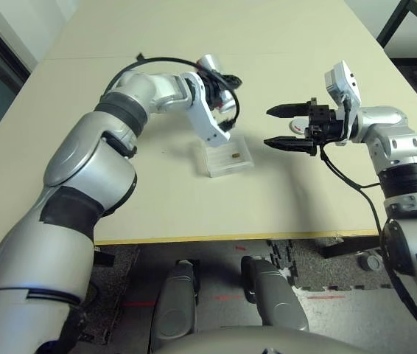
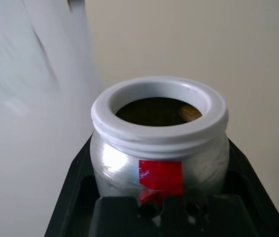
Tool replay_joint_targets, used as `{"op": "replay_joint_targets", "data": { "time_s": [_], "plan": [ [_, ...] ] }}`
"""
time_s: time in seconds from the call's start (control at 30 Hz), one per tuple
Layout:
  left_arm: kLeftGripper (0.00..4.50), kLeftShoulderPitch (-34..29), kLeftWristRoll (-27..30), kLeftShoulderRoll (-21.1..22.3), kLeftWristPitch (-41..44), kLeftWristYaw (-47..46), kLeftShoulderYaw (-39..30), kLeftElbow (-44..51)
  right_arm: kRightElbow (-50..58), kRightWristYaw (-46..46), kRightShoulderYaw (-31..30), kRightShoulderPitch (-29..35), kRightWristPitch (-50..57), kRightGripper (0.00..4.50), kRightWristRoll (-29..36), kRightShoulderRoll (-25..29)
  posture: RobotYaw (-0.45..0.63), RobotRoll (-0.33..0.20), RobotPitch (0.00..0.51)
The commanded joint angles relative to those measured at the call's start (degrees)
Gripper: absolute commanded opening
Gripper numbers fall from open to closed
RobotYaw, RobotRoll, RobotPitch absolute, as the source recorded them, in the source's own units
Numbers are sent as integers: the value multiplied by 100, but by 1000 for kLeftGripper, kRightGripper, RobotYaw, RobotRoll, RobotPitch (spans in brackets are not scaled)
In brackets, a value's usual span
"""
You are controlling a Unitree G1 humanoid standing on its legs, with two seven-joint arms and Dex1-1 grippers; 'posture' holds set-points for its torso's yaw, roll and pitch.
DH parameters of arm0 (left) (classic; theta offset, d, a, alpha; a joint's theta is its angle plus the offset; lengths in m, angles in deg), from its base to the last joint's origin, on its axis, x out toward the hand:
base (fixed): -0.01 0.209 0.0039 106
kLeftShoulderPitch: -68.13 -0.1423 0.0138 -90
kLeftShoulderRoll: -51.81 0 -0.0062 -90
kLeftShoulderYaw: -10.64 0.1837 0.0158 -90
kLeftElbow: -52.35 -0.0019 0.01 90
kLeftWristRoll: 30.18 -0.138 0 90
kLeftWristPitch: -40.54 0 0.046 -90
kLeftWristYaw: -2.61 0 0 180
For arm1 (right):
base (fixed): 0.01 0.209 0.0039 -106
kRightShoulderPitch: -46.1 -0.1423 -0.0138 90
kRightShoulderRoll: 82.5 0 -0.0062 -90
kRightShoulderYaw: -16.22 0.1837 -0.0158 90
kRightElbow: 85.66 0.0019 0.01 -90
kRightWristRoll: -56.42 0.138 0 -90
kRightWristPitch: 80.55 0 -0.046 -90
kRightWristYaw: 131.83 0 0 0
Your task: Pour the medicine from the bottle into the box.
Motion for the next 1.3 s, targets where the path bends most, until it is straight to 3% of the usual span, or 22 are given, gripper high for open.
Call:
{"op": "replay_joint_targets", "data": {
  "time_s": [0.03, 0.13, 0.47, 0.63, 1.0, 1.3],
  "plan": [
    [2668, -136, 1297, -66, 957, 1286, -970, 135, -27, 74, -90, 49, -143, 4500, -107, 52, -73, 0, 180],
    [2668, -273, 2194, -45, 1995, 1935, -1765, 390, -33, 84, -109, 49, -180, 4500, -133, 55, -73, 0, 182],
    [2668, -1654, 3746, 121, 5018, 2566, -3010, 2468, -97, 130, -145, 58, -312, 4500, -230, 52, -66, 0, 182],
    [2668, -2165, 4152, 40, 5545, 2187, -3367, 2952, -184, 129, -160, 26, -368, 4500, -264, 16, -60, 0, 182],
    [2668, -2050, 4134, -94, 3878, 1525, -3433, 1182, -169, 135, -166, -18, -370, 4500, -283, 5, -83, 0, 182],
    [2668, -2072, 4138, -189, 3021, 1354, -3510, 594, -132, 113, -144, -5, -332, 4500, -278, 54, -91, 0, 184]
  ]
}}
